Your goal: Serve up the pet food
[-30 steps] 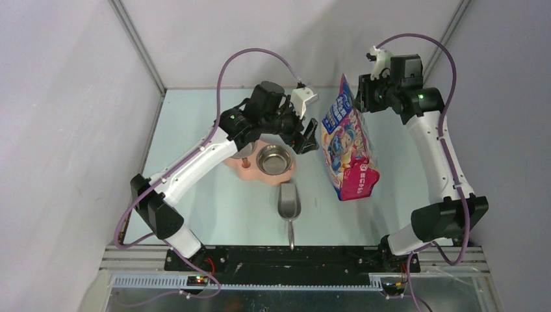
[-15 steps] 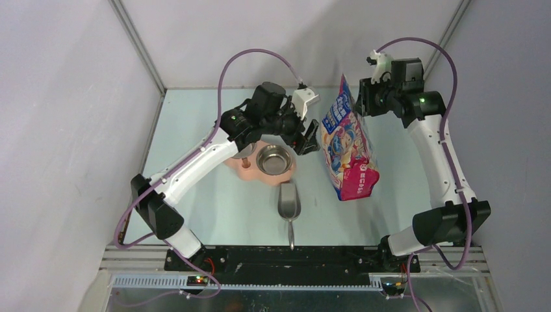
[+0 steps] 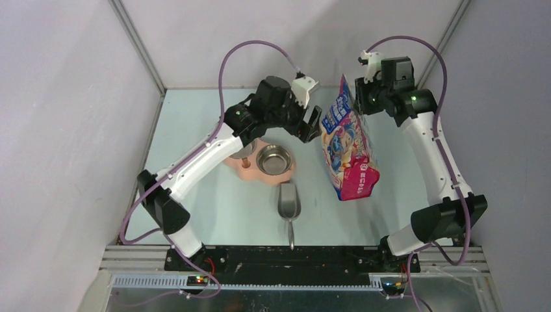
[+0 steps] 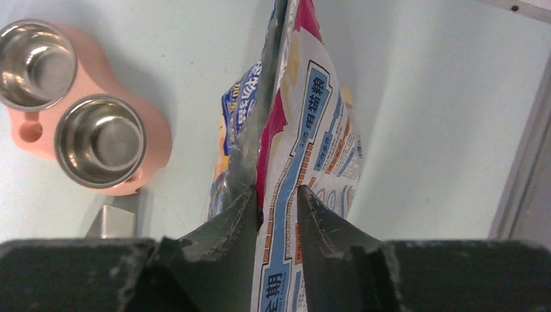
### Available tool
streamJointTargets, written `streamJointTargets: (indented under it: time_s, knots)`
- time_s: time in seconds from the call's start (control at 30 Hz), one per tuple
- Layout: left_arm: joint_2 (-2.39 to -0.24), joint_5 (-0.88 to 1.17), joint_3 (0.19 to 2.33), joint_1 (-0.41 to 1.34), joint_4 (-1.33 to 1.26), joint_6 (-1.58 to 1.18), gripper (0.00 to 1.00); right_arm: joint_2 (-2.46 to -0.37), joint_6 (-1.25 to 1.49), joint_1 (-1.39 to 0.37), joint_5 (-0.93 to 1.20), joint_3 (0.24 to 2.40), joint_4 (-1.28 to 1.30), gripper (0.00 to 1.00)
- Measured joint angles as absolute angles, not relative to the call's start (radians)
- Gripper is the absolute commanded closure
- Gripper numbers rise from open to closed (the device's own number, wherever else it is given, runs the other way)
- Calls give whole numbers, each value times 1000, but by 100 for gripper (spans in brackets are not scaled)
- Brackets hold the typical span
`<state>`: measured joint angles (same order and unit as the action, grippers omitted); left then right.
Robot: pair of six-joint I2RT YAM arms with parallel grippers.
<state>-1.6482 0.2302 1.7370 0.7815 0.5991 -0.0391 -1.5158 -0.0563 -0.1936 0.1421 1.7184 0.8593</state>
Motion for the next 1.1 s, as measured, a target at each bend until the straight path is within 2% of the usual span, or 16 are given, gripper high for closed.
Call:
streamJointTargets:
  time_s: [0.1, 0.17, 0.27, 0.43, 0.6, 0.8, 0.87, 0.9, 1.1]
  knots:
    - [-1695, 171, 1807, 773, 572, -115, 16, -1532, -69, -200, 105, 1731, 857, 82]
    - [-1725, 150, 1852, 765, 543, -181, 18, -1542, -74, -200, 98, 1741, 859, 84]
    - [-1766, 141, 1905, 749, 485, -287, 21, -1552, -79, -199, 104, 1750, 863, 84]
    - [-1861, 213, 1961, 730, 321, -495, 24, -1555, -80, -195, 139, 1755, 870, 75]
    - [-1951, 221, 1964, 744, 260, -637, 26, -1553, -77, -192, 176, 1732, 863, 76]
    - [-2001, 221, 1964, 773, 252, -728, 29, -1552, -72, -192, 204, 1665, 854, 86]
    - [-2006, 221, 1964, 778, 243, -744, 31, -1552, -69, -192, 207, 1654, 855, 98]
    - [-2008, 221, 1964, 781, 240, -752, 33, -1552, -70, -191, 208, 1652, 855, 100]
    - [-2014, 211, 1963, 787, 233, -771, 37, -1548, -56, -178, 233, 1651, 855, 100]
